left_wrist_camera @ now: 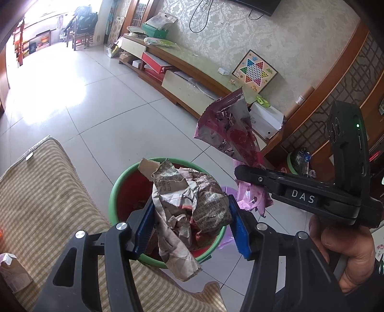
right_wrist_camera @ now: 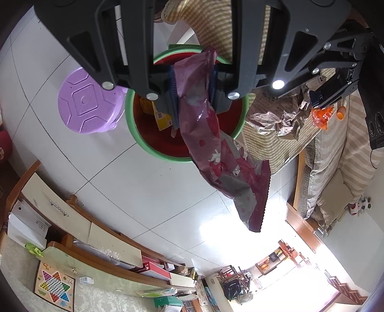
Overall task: Collect trash
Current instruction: 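Open both tools to drop the wrapper and newspaper into the bucket, then move both tools back over the table toward the snack box and chip bag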
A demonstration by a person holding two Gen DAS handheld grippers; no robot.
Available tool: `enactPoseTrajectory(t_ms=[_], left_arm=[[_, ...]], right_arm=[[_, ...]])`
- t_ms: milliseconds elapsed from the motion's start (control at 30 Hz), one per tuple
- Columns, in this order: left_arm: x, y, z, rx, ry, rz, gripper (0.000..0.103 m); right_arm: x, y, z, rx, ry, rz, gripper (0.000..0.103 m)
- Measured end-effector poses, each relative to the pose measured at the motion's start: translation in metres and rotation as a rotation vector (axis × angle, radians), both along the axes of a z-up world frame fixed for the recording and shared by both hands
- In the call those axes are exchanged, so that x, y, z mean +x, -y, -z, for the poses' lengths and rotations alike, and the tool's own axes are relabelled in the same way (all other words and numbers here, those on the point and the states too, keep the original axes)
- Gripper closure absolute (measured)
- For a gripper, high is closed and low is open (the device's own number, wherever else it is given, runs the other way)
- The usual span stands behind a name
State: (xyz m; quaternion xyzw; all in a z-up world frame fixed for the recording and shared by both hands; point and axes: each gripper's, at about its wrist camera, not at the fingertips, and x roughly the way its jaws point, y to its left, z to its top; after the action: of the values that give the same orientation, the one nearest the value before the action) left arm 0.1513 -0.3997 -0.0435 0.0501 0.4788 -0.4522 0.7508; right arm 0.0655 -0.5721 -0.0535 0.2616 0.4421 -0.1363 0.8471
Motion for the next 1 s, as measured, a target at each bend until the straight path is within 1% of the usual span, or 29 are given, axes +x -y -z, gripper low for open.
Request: enactPoseTrajectory(t_ms=[100,133,167,200,267,300,333,400,467,667,867,1000], left_arm=[[0.002,-0.001,0.002,-0.018,-0.019,-0.006,0.044],[0.003,-0.002,0.003,-0.028,-0.031,-0.010,0.037],[0.005,-0.001,0.003,-0.036,-0.045,-0.016,0.030],[0.006,-0.004,0.006,-0.043,-0.059,-0.026,0.029],[0.008,-0.006,0.007,-0.054,-0.076,-0.038,0.020],[0.008,-0.007,0.007,-0.060,-0.080,-0.040,0.020],[0.008,-0.008,0.007,-0.060,-0.081,-0.041,0.019],[0.008,-0.011,0.007,-0.065,-0.077,-0.047,0.014],[0.009,-0.016,0.004,-0.074,-0.073,-0.060,0.013],[0.015,-0.035,-0.007,-0.081,-0.041,-0.099,0.011],[0.022,-0.062,-0.016,-0.041,0.003,-0.142,0.008],[0.025,-0.090,-0.021,-0.010,0.043,-0.178,0.008]], right_arm=[[-0.001,0.002,0.001,-0.002,-0.002,0.006,0.081],[-0.002,0.002,0.001,-0.003,-0.004,0.012,0.079],[-0.002,0.003,0.001,-0.003,-0.006,0.019,0.074],[-0.002,0.004,0.001,-0.005,-0.009,0.025,0.069],[-0.002,0.006,0.002,-0.009,-0.012,0.034,0.054],[-0.002,0.005,0.002,-0.010,-0.018,0.032,0.048],[-0.001,0.004,0.001,-0.016,-0.020,0.031,0.039],[0.000,0.000,0.000,-0.028,-0.021,0.020,0.035],[0.002,-0.001,-0.001,-0.033,-0.020,0.013,0.025],[0.003,-0.003,-0.004,-0.046,-0.014,0.012,0.020],[0.009,-0.011,-0.007,-0.066,-0.011,-0.006,0.013],[0.016,-0.021,-0.010,-0.081,-0.009,-0.028,0.010]])
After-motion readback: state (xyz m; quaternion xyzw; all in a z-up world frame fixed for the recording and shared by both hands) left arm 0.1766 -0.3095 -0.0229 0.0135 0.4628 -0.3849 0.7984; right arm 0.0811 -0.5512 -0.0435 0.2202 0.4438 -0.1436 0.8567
